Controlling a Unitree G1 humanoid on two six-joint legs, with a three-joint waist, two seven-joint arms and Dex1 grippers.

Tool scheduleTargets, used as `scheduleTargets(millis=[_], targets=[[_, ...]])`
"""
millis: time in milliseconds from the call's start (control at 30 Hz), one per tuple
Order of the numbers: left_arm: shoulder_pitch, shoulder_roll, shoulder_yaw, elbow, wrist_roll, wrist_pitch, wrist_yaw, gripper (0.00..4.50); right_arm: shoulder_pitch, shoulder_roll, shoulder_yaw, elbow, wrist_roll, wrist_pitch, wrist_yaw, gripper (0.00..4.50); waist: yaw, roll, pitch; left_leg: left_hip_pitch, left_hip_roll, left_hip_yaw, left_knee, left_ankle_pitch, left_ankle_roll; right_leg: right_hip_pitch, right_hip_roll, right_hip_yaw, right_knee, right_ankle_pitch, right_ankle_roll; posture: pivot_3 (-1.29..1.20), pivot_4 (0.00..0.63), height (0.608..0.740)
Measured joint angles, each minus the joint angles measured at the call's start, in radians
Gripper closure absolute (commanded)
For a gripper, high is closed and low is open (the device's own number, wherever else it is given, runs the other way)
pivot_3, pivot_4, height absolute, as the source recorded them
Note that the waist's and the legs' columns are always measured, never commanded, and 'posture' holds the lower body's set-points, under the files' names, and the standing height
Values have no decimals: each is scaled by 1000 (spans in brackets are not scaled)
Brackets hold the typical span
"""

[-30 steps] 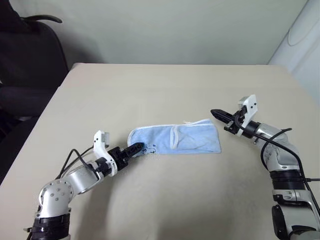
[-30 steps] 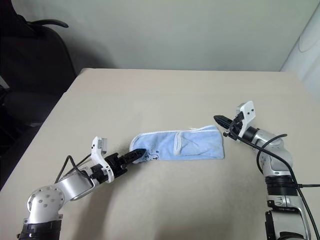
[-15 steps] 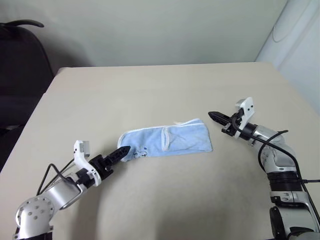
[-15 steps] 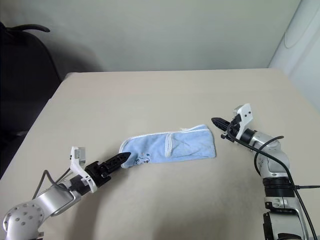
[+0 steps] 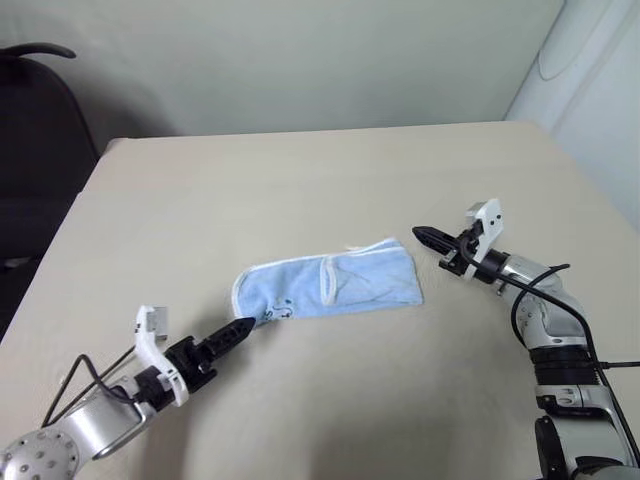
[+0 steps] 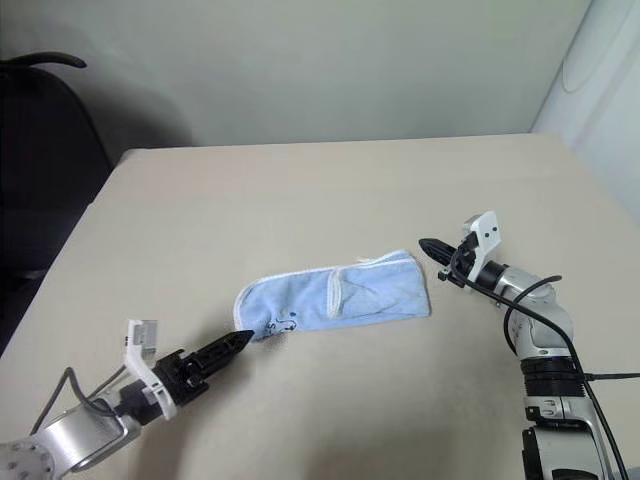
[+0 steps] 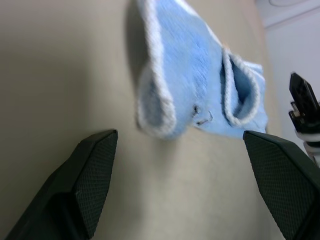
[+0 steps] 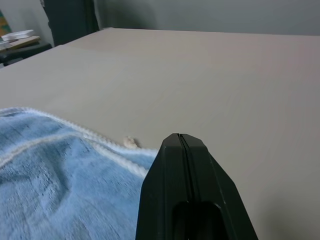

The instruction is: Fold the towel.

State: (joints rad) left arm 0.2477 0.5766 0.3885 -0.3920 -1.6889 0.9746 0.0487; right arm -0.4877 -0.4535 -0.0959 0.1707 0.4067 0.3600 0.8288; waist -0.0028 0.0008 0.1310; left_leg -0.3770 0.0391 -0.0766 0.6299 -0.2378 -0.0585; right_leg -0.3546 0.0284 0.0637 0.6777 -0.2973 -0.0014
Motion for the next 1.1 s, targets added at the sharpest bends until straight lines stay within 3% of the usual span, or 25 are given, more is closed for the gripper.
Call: scheduleTargets(millis=[267, 533, 767, 867, 1100], targets=[[-137, -96, -144, 3, -32, -77, 219, 108, 6, 2, -1, -11, 0, 0, -16, 4500, 25, 1, 1, 0, -6, -3, 1, 4, 14, 3, -4, 0, 1, 3, 3, 0, 150, 740], [-265, -132, -184, 89, 15, -99, 298, 108, 9, 2, -1, -20, 0, 0, -25, 4500, 31, 2, 1, 5, -9, -3, 0, 10, 18, 9, -5, 1, 1, 3, -3, 0, 150, 740], [-328, -161, -184, 127, 35, -118, 363, 108, 11, 1, -1, -21, 0, 0, -35, 4500, 29, 2, 1, 10, -9, -1, -1, 11, 16, 12, -3, 2, 1, 5, 2, 0, 150, 740], [-336, -167, -182, 136, 40, -134, 384, 774, 11, 0, -1, -22, 0, 0, -37, 4500, 26, 2, 1, 10, -8, -1, -2, 11, 16, 11, -2, 3, 1, 5, 3, 0, 150, 740], [-322, -208, -144, 146, 68, -181, 456, 3467, 12, 0, -1, -22, 0, 0, -39, 4500, 12, 1, 1, 9, -8, 0, -2, 12, 4, 9, 0, 7, 1, 1, 5, 0, 150, 740]])
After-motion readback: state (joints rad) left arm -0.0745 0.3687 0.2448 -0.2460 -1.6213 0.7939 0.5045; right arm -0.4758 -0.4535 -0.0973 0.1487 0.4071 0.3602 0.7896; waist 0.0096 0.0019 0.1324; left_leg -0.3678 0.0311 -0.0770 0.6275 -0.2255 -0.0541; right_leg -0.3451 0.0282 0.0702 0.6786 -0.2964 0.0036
